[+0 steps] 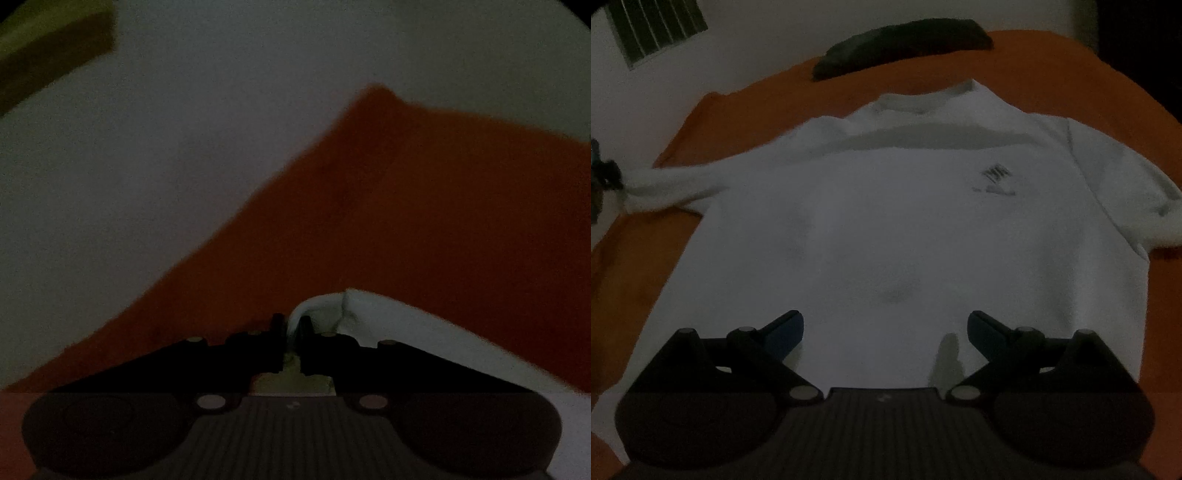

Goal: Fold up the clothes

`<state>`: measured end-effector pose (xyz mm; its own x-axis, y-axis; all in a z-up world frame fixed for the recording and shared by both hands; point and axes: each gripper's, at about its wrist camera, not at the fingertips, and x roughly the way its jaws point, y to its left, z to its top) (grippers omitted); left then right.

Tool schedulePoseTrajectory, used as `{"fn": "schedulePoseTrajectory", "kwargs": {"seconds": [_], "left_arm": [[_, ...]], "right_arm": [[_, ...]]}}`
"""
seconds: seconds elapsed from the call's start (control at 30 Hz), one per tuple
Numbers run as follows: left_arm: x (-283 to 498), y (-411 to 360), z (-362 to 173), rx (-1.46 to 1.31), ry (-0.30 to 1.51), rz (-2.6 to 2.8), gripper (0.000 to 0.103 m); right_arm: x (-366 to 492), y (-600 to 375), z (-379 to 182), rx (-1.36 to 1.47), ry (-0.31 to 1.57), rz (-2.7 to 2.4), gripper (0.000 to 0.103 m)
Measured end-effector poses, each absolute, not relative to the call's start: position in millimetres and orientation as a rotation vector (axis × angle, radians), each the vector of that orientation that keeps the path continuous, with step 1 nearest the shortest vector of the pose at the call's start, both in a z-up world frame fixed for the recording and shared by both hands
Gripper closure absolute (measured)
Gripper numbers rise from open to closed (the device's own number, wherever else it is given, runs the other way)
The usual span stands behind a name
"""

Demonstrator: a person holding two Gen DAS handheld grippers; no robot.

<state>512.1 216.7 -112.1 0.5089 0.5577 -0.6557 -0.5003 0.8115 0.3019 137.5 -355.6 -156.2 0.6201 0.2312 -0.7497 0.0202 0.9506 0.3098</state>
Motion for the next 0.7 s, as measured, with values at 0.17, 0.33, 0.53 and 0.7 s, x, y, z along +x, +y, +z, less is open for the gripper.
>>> {"fn": "schedulePoseTrajectory", "kwargs": {"seconds": [0.17, 0.33, 0.53, 0.7], "left_arm": [[482, 159, -91, 0.073, 0.769, 0.386, 0.037], [361, 63, -71, 0.152, 0.645, -0.010, 0.014], [235, -7, -115, 0.078, 0.787, -0.274, 0.014], [191, -28, -143, 0.093, 0.826, -0.337, 0.014]], "right_arm": [[119, -358, -152, 0.325, 0.912, 0.113, 0.005], [65, -356, -142, 0.333, 0.903, 0.041, 0.005], [3, -351, -140, 0.302, 0.904, -0.041, 0.005], [-17, -353, -130, 0.252, 0.945, -0.053, 0.005]]}}
